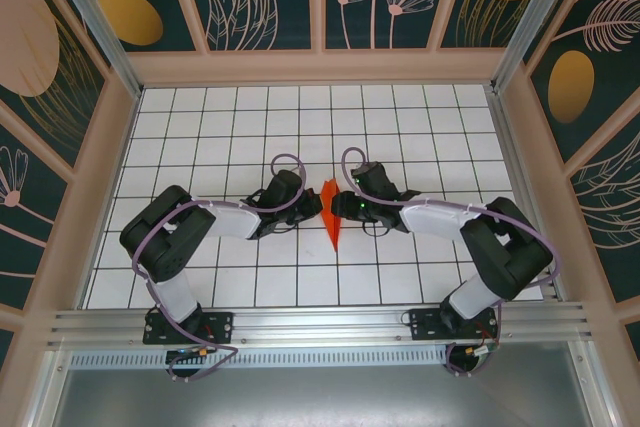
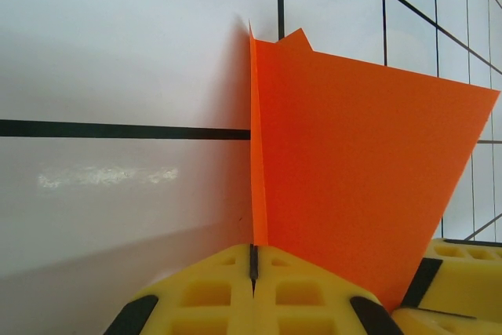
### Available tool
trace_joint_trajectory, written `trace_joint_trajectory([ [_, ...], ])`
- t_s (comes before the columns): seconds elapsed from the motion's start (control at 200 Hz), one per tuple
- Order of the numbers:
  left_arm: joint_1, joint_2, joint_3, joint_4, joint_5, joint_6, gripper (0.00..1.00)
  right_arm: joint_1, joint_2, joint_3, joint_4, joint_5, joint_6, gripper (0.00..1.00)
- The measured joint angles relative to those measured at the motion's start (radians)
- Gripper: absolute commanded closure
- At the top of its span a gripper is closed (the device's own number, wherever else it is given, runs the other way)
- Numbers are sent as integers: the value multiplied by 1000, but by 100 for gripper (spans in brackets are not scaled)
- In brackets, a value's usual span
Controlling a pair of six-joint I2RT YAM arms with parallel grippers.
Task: Fold a paper plane with a square sheet of paper (pick it up from the middle)
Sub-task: Move a paper plane to the center of the table.
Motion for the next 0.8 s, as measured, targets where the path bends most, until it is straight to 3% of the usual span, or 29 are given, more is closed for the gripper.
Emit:
trace_joint_trajectory([
  [0.24,0,0,0,-1,0,0,100,6,-12,-1,-3,-5,8,51],
  [0.475,0,0,0,-4,-10,0,100,15,-118,-5,-6,-8,19,52],
  [0.801,0,0,0,-4,-11,0,100,39,-50,-5,-2,-61,22,55],
])
